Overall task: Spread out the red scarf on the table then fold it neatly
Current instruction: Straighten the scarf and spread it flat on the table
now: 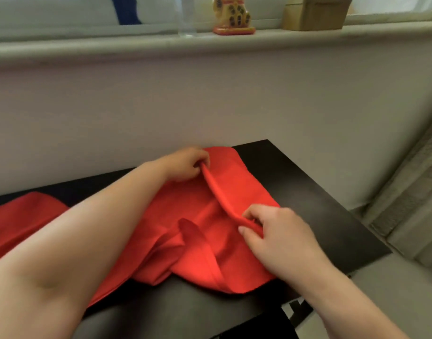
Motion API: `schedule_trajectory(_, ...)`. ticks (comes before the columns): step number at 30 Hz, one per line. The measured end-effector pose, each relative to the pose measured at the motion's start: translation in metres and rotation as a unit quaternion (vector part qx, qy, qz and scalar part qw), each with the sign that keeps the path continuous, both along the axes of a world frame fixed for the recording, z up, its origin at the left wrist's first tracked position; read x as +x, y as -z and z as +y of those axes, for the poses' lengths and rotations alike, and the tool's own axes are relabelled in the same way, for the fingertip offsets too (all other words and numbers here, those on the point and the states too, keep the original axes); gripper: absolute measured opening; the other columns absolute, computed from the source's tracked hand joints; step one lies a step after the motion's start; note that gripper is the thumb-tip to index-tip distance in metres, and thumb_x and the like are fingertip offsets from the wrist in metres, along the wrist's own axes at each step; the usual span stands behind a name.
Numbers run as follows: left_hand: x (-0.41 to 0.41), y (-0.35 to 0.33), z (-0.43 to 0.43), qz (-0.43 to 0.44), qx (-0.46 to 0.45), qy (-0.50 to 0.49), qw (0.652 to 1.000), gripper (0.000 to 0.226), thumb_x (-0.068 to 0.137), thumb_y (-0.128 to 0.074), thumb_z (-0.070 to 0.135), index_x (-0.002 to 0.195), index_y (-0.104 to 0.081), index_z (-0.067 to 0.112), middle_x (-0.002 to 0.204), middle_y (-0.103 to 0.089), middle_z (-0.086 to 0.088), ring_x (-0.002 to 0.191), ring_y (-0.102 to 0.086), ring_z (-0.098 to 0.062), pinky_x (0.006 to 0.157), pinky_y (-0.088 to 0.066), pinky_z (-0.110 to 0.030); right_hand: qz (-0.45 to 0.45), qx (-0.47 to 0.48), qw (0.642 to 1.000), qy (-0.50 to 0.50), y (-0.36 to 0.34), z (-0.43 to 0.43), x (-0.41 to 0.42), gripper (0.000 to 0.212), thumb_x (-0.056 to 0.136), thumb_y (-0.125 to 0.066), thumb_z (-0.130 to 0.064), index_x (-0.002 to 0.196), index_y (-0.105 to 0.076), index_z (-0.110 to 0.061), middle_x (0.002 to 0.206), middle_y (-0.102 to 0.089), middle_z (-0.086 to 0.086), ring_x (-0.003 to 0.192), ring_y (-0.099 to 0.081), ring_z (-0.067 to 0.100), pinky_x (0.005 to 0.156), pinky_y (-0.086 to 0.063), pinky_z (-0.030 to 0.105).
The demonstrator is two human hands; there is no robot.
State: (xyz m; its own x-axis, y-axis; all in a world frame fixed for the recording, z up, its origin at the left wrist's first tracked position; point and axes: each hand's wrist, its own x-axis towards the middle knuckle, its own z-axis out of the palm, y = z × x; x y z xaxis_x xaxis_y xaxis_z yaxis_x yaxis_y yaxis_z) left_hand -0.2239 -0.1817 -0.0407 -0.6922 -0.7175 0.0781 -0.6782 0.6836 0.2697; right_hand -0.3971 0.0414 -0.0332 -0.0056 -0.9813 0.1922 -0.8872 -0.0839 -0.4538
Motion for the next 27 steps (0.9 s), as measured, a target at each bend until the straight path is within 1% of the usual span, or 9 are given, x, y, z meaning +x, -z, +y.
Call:
schedule_trajectory(3, 0.012, 0.01, 0.01, 0.0, 0.03, -0.017, 0.999, 0.028, 0.074, -0.047, -0.001, 0.093, -0.067, 0.002, 0.099, -0.066, -0.015, 0.091, -0.059, -0.026, 0.079, -0.041, -0.026, 0.017, 0.036, 0.999, -0.025, 0.012, 0.005, 0.01, 0.017, 0.084, -0.054, -0.041, 0.098, -0.059, -0.032, 0.095, -0.068, -0.008, 0.098, -0.061, 0.019, 0.075, -0.045, 0.031)
schedule_trajectory(5, 0.011, 0.009, 0.011, 0.028, 0.034, -0.044, 0.998, 0.029, 0.077, -0.046, -0.005, 0.094, -0.067, 0.002, 0.101, -0.067, -0.014, 0.091, -0.06, -0.024, 0.081, -0.043, -0.027, 0.006, 0.055, 0.998, -0.04, 0.012, 0.007, 0.009, 0.022, 0.082, -0.056, -0.049, 0.095, -0.061, -0.032, 0.083, -0.065, -0.01, 0.09, -0.061, 0.014, 0.072, -0.044, 0.031)
schedule_trajectory(7, 0.006, 0.008, 0.004, 0.058, -0.004, -0.098, 0.993, 0.028, 0.081, -0.044, -0.003, 0.099, -0.066, 0.002, 0.106, -0.067, -0.016, 0.098, -0.06, -0.027, 0.084, -0.043, -0.03, -0.026, 0.065, 0.997, -0.034, 0.01, 0.006, 0.002, 0.029, 0.081, -0.055, -0.055, 0.091, -0.065, -0.03, 0.074, -0.062, -0.011, 0.079, -0.06, 0.01, 0.07, -0.046, 0.03)
schedule_trajectory(11, -0.019, 0.015, -0.027, 0.067, -0.048, -0.171, 0.982, 0.029, 0.088, -0.041, 0.005, 0.108, -0.062, 0.001, 0.117, -0.062, -0.021, 0.109, -0.056, -0.034, 0.09, -0.042, -0.034, -0.017, 0.005, 0.997, 0.078, 0.018, -0.009, -0.027, 0.024, 0.09, -0.048, -0.044, 0.097, -0.064, -0.028, 0.092, -0.059, -0.009, 0.088, -0.059, 0.017, 0.075, -0.047, 0.032)
schedule_trajectory(14, -0.049, 0.024, -0.043, 0.018, -0.025, -0.19, 0.981, 0.033, 0.094, -0.039, 0.015, 0.12, -0.055, 0.002, 0.127, -0.055, -0.022, 0.116, -0.051, -0.036, 0.098, -0.041, -0.037, 0.031, 0.045, 0.989, 0.137, 0.031, -0.019, -0.042, 0.031, 0.093, -0.043, -0.041, 0.114, -0.058, -0.024, 0.108, -0.056, -0.001, 0.104, -0.055, 0.024, 0.082, -0.047, 0.037)
schedule_trajectory(17, -0.082, 0.029, -0.054, -0.019, -0.003, -0.213, 0.977, 0.037, 0.098, -0.035, 0.024, 0.123, -0.051, 0.003, 0.131, -0.052, -0.021, 0.119, -0.049, -0.038, 0.1, -0.04, -0.04, 0.04, 0.068, 0.985, 0.155, 0.038, -0.025, -0.047, 0.035, 0.095, -0.037, -0.043, 0.118, -0.054, -0.023, 0.114, -0.058, 0.001, 0.108, -0.056, 0.027, 0.083, -0.046, 0.038)
schedule_trajectory(22, -0.113, 0.033, -0.072, -0.054, 0.047, -0.28, 0.957, 0.044, 0.093, -0.044, 0.039, 0.117, -0.056, 0.005, 0.126, -0.056, -0.018, 0.115, -0.053, -0.037, 0.097, -0.044, -0.042, 0.032, 0.08, 0.983, 0.162, 0.041, -0.033, -0.054, 0.032, 0.095, -0.035, -0.049, 0.102, -0.057, -0.027, 0.101, -0.067, -0.003, 0.097, -0.062, 0.027, 0.075, -0.048, 0.036)
schedule_trajectory(24, -0.117, 0.032, -0.077, -0.055, 0.055, -0.29, 0.954, 0.037, 0.091, -0.05, 0.034, 0.112, -0.058, 0.005, 0.122, -0.059, -0.018, 0.111, -0.056, -0.036, 0.095, -0.046, -0.042, 0.024, 0.08, 0.983, 0.165, 0.041, -0.033, -0.058, 0.03, 0.094, -0.038, -0.05, 0.094, -0.058, -0.027, 0.093, -0.066, -0.005, 0.09, -0.062, 0.024, 0.069, -0.047, 0.033)
schedule_trajectory(27, -0.121, 0.026, -0.083, 0.022, 0.005, -0.323, 0.946, 0.027, 0.094, -0.045, 0.023, 0.113, -0.056, 0.007, 0.123, -0.058, -0.016, 0.112, -0.055, -0.034, 0.089, -0.044, -0.038, 0.015, 0.083, 0.979, 0.185, 0.039, -0.03, -0.068, 0.031, 0.093, -0.04, -0.049, 0.084, -0.058, -0.025, 0.083, -0.064, -0.004, 0.084, -0.061, 0.025, 0.065, -0.041, 0.032)
